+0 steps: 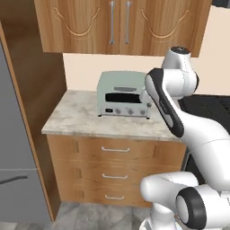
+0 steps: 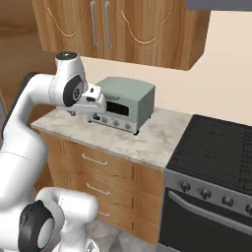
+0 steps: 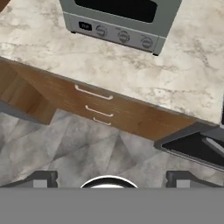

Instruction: Take a straw from the drawer in front and place it inside the glass cup on the dining counter.

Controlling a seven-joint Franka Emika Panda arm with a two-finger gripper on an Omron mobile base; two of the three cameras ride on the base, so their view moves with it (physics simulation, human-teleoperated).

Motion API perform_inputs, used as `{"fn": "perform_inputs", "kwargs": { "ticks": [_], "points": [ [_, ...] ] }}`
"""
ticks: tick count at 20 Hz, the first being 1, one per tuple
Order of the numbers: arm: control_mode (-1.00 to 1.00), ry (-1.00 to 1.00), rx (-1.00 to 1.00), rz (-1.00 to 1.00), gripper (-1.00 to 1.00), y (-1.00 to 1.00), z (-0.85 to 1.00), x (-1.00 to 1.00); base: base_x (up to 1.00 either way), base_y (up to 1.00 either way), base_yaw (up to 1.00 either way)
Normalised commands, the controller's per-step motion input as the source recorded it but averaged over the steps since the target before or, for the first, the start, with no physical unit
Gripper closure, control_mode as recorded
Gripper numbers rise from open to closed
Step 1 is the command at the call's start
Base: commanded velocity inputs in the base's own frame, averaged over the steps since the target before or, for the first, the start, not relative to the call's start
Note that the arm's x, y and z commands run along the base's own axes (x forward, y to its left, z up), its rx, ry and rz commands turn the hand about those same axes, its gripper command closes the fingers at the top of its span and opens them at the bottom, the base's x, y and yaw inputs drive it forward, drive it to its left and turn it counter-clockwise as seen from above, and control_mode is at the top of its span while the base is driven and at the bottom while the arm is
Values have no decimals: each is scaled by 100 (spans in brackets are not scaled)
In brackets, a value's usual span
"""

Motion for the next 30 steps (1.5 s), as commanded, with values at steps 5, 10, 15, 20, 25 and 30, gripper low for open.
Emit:
{"fn": "perform_inputs", "kwargs": {
  "ticks": [5,10,15,20,25,30],
  "points": [
    [100,0,0,0,-100,0,0,0,-15,-73,42],
    [100,0,0,0,-100,0,0,0,-1,-61,42],
    [100,0,0,0,-100,0,0,0,16,-51,38],
    [100,0,0,0,-100,0,0,0,7,-56,37],
    [100,0,0,0,-100,0,0,0,2,-51,35],
    [100,0,0,0,-100,0,0,0,0,-47,30]
  ]
}}
